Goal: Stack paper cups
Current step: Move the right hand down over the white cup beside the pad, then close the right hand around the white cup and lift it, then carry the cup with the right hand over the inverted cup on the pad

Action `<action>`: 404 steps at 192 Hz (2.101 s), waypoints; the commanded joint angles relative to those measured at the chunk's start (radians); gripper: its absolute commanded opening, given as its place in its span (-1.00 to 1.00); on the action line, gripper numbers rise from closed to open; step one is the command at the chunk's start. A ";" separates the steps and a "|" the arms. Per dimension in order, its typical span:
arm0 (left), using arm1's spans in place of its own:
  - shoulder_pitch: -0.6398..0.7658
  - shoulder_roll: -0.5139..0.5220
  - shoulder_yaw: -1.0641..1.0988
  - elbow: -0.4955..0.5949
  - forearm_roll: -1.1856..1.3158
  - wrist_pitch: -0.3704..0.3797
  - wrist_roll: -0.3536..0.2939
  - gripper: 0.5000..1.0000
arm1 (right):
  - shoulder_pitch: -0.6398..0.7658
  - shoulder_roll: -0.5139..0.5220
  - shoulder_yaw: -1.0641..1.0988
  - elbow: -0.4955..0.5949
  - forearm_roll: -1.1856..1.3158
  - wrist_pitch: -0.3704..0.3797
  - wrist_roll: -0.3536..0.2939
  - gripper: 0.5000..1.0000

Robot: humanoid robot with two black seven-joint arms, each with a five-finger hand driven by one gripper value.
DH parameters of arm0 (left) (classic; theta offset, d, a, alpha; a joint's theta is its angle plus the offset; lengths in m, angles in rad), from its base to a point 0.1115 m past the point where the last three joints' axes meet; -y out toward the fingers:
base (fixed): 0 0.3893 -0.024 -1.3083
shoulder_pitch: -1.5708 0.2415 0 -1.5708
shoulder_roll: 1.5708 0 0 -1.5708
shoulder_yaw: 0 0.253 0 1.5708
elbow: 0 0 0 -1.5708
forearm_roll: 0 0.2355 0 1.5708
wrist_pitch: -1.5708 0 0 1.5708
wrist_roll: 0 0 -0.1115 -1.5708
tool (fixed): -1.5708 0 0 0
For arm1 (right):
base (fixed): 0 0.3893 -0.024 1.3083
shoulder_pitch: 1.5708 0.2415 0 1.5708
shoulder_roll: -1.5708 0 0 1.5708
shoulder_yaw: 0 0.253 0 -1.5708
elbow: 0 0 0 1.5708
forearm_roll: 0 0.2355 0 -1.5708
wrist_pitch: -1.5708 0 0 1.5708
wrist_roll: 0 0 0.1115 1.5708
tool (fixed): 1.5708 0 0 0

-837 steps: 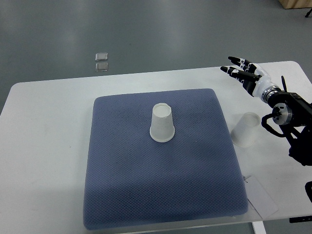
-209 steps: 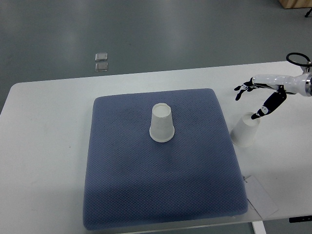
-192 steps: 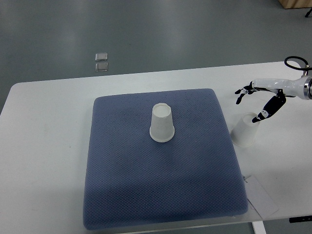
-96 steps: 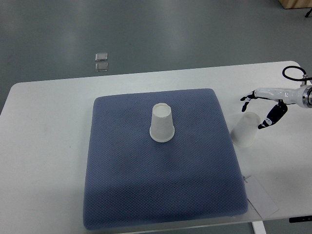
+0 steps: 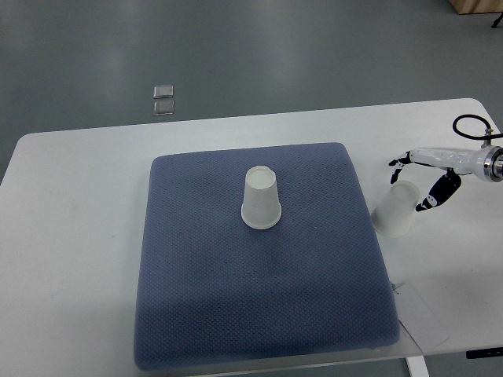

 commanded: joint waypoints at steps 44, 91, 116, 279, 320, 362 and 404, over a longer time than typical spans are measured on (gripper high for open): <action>0.000 0.000 0.000 0.000 0.000 0.000 0.000 1.00 | -0.009 0.021 -0.019 -0.015 0.000 -0.022 0.000 0.51; 0.000 0.000 0.000 0.000 0.000 0.000 0.000 1.00 | -0.015 0.033 -0.018 -0.033 0.000 -0.030 -0.001 -0.52; 0.000 0.000 0.000 0.000 0.000 0.000 0.000 1.00 | -0.006 0.028 -0.006 -0.033 0.006 -0.030 -0.003 -1.00; 0.000 0.000 0.000 0.000 0.000 0.000 0.000 1.00 | 0.376 0.291 0.201 0.110 0.055 0.240 -0.084 -1.00; 0.000 0.000 0.000 0.000 0.000 0.000 0.000 1.00 | 0.368 0.314 0.191 0.108 0.041 0.275 -0.092 -1.00; 0.000 0.000 0.000 0.000 0.000 0.000 0.000 1.00 | 0.353 0.318 0.177 0.108 -0.006 0.277 -0.092 -1.00; 0.000 0.000 0.000 0.000 0.000 0.000 0.000 1.00 | 0.351 0.318 0.148 0.108 -0.023 0.278 -0.096 -1.00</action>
